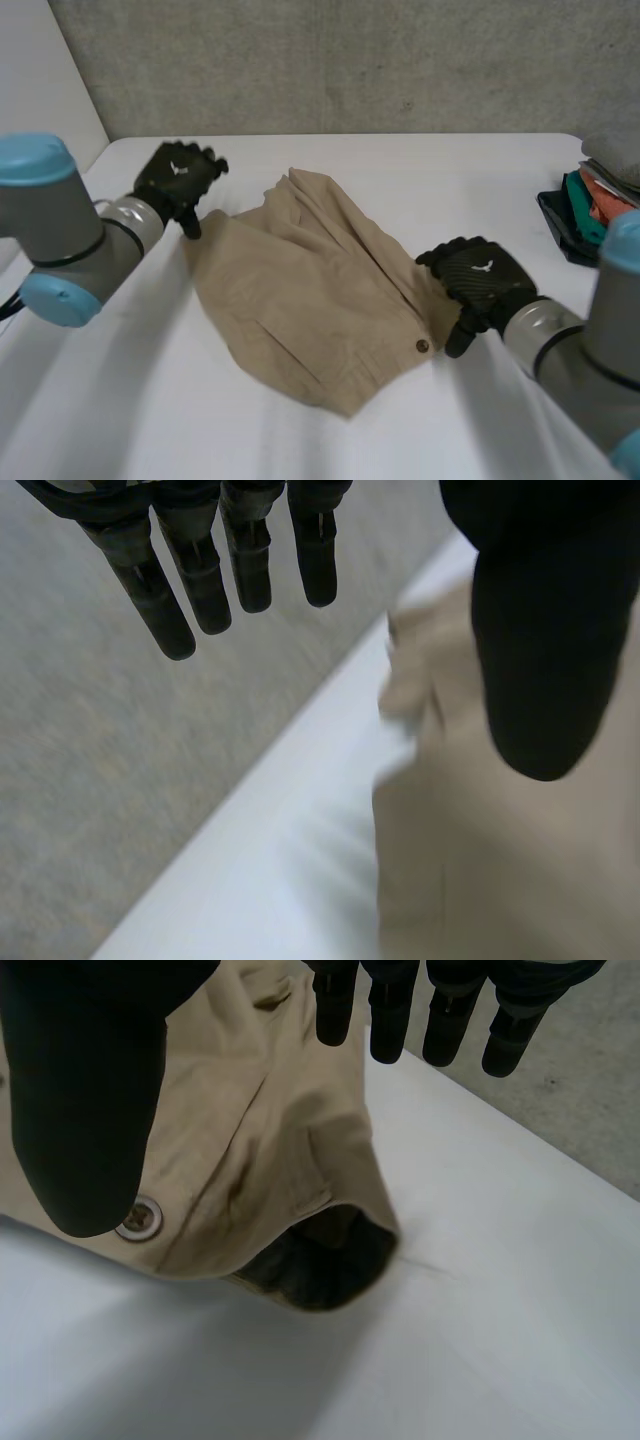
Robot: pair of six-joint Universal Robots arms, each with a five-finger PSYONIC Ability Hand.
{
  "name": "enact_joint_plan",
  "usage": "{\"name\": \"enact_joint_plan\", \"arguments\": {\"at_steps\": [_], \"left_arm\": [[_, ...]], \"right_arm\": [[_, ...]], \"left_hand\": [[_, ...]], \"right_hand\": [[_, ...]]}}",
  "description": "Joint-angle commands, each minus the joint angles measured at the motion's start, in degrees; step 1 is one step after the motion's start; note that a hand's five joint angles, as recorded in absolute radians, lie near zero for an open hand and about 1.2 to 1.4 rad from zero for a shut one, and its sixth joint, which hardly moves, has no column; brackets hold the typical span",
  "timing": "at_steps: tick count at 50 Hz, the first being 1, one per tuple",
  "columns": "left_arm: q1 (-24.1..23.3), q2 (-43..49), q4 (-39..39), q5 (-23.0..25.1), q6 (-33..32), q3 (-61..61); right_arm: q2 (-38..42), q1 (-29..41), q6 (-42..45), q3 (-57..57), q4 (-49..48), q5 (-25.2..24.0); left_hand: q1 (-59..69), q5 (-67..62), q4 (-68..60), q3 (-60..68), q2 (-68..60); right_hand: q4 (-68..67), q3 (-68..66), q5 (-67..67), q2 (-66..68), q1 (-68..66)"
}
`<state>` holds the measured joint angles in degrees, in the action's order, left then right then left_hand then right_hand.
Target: Fold the laundry.
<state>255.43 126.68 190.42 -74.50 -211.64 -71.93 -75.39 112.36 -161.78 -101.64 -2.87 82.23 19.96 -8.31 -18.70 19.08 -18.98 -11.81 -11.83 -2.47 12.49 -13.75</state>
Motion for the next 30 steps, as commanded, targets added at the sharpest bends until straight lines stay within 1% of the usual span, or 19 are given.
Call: {"name": "enact_joint_plan", "arguments": {"at_steps": [1, 2, 3, 4, 5, 10, 13, 14, 15, 17, 18, 19, 21, 22, 23, 24, 27, 29, 30], "left_arm": [[0.1, 13.0, -1.2, 0.0, -6.9, 10.1], [0.0, 13.4, -1.3, 0.0, -6.9, 10.8], [0.0, 14.5, -1.4, 0.0, -6.7, 12.1], [-0.1, 14.9, -1.4, 0.0, -6.7, 12.7], [-0.1, 15.4, -1.5, 0.0, -6.8, 13.1], [-2.0, 16.4, -2.2, -0.7, -6.9, 13.8], [-3.4, 15.1, -5.1, -1.0, -6.1, 12.5], [-3.4, 14.0, -6.2, -1.3, -5.9, 11.9], [-3.3, 10.4, -8.9, -1.7, -5.3, 10.1], [-3.5, 6.7, -10.9, -2.1, -4.4, 7.7], [-3.5, 4.8, -11.8, -2.2, -3.8, 6.4], [-3.6, 1.2, -12.7, -2.3, -2.2, 3.5], [-3.8, -2.3, -13.1, -2.3, -0.1, -0.1], [-3.8, -4.0, -13.1, -2.2, 1.0, -1.9], [-4.1, -7.8, -13.1, -2.1, 2.9, -5.5], [-4.2, -9.6, -13.1, -2.1, 3.9, -7.5], [-4.9, -15.3, -11.8, -1.8, 5.7, -14.1], [-5.4, -17.2, -10.6, -1.9, 6.1, -16.6], [-5.6, -17.9, -9.7, -1.9, 6.1, -17.8]], "right_arm": [[9.6, 2.7, 5.1, 0.9, -13.2, 4.8], [10.3, 2.7, 6.1, 1.2, -13.7, 5.4], [11.0, 2.7, 8.3, 1.7, -15.6, 7.0], [11.1, 2.5, 9.3, 1.8, -16.1, 7.4], [11.1, 2.3, 10.1, 1.9, -16.6, 7.9], [10.9, 2.2, 13.5, 2.8, -18.1, 8.3], [10.4, 2.0, 13.9, 5.7, -18.1, 8.0], [10.3, 2.0, 13.7, 6.8, -18.1, 8.0], [10.1, 2.0, 14.1, 9.1, -18.1, 7.9], [10.2, 1.9, 14.6, 11.9, -17.7, 7.9], [11.1, 1.8, 15.2, 15.4, -17.4, 7.9], [11.7, 1.7, 15.6, 17.5, -17.5, 7.9], [13.9, 1.4, 16.8, 21.5, -18.0, 7.9], [16.7, 0.9, 18.5, 25.4, -18.2, 7.8], [18.1, 0.7, 19.4, 27.7, -18.2, 7.7], [19.4, 0.5, 20.0, 29.9, -18.3, 7.5], [24.8, 0.2, 22.5, 39.6, -18.2, 4.4], [28.7, 0.1, 22.7, 44.8, -18.2, 3.1], [32.7, 0.1, 22.7, 49.6, -18.1, 1.5]], "left_hand": [[11.7, -13.4, -13.0, 12.6, -12.7], [19.9, -21.6, -21.2, 20.8, -20.9], [39.5, -41.2, -40.8, 40.4, -40.5], [48.9, -50.5, -50.1, 49.7, -49.8], [59.9, -61.6, -61.2, 60.8, -60.9], [60.0, -61.7, -61.3, 60.9, -61.0], [60.0, -61.7, -61.3, 60.9, -61.0], [60.0, -61.7, -61.3, 60.9, -61.0], [60.0, -61.7, -61.3, 60.9, -61.0], [60.0, -61.7, -61.3, 60.9, -61.0], [60.0, -61.7, -61.3, 60.9, -61.0], [60.0, -61.7, -61.3, 60.9, -61.0], [60.0, -61.7, -61.3, 60.9, -61.0], [60.0, -61.7, -61.3, 60.9, -61.0], [60.0, -61.7, -61.3, 60.9, -61.0], [60.0, -61.7, -61.3, 60.9, -61.0], [60.0, -61.7, -61.3, 60.9, -61.0], [60.0, -61.7, -61.3, 60.9, -61.0], [60.0, -61.7, -61.3, 60.9, -61.0]], "right_hand": [[-5.9, -5.9, -5.3, 5.2, -4.0], [-19.2, -19.1, -18.5, 18.5, -17.2], [-48.6, -48.6, -48.0, 47.9, -46.7], [-60.6, -60.5, -59.9, 59.9, -58.6], [-68.1, -68.1, -67.5, 67.4, -66.2], [-68.2, -68.2, -67.5, 67.5, -66.2], [-68.2, -68.2, -67.5, 67.5, -66.2], [-68.2, -68.2, -67.5, 67.5, -66.2], [-68.2, -68.2, -67.5, 67.5, -66.2], [-68.2, -68.2, -67.5, 67.5, -66.2], [-68.2, -68.2, -67.5, 67.5, -66.2], [-68.2, -68.2, -67.5, 67.5, -66.2], [-68.2, -68.2, -67.5, 67.5, -66.2], [-68.2, -68.2, -67.5, 67.5, -66.2], [-68.2, -68.2, -67.5, 67.5, -66.2], [-68.2, -68.2, -67.5, 67.5, -66.2], [-68.2, -68.2, -67.5, 67.5, -66.2], [-68.2, -68.2, -67.5, 67.5, -66.2], [-68.2, -68.2, -67.5, 67.5, -66.2]]}}
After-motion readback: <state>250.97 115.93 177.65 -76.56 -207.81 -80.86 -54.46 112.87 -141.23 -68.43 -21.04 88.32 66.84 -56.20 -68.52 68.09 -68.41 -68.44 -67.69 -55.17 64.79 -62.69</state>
